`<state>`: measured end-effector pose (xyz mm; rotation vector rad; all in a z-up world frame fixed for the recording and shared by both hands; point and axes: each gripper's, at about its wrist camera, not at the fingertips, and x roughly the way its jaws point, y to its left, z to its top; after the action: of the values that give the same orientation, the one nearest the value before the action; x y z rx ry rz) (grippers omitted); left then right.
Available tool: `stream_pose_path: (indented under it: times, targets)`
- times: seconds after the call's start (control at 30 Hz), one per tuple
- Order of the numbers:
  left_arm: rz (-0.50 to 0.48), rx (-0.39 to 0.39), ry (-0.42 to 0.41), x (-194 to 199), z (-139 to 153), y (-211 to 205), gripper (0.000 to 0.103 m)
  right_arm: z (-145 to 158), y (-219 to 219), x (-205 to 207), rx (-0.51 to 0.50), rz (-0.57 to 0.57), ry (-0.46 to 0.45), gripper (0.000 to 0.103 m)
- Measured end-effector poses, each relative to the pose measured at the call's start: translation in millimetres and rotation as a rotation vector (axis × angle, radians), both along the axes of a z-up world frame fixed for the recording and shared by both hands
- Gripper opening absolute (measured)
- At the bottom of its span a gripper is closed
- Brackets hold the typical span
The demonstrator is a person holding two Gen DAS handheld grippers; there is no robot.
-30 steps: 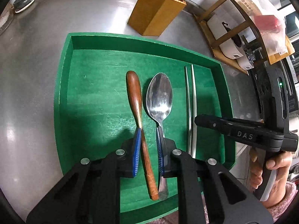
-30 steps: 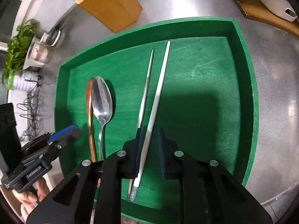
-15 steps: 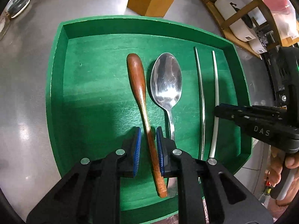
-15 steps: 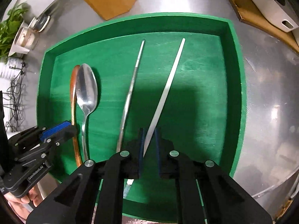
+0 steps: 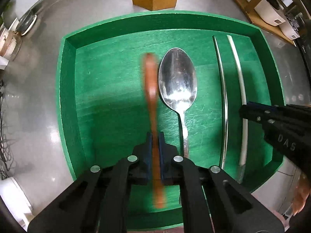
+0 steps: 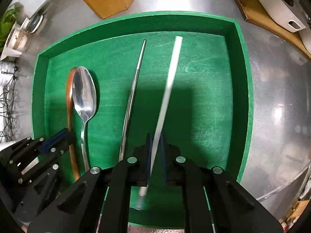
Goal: Organize utensils
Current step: 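Grasp a wooden-handled spoon with the left tool while the right tool grasps a white chopstick, then carry the wooden spoon with the left tool while the right tool carries the white chopstick into the holder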
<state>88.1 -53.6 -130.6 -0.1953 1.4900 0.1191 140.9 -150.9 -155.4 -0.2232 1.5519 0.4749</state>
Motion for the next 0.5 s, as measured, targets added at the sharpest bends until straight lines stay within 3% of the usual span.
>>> stream_pose_path:
  times: [0.27,0.5]
  targets:
    - [0.019,-0.085,-0.055,-12,4,17,0.005,-1,-17,5,0.069,0.013,0.016,0.006]
    - [0.057,-0.166,-0.137,-29,26,43,0.005,15,-41,5,0.166,0.018,0.015,0.006]
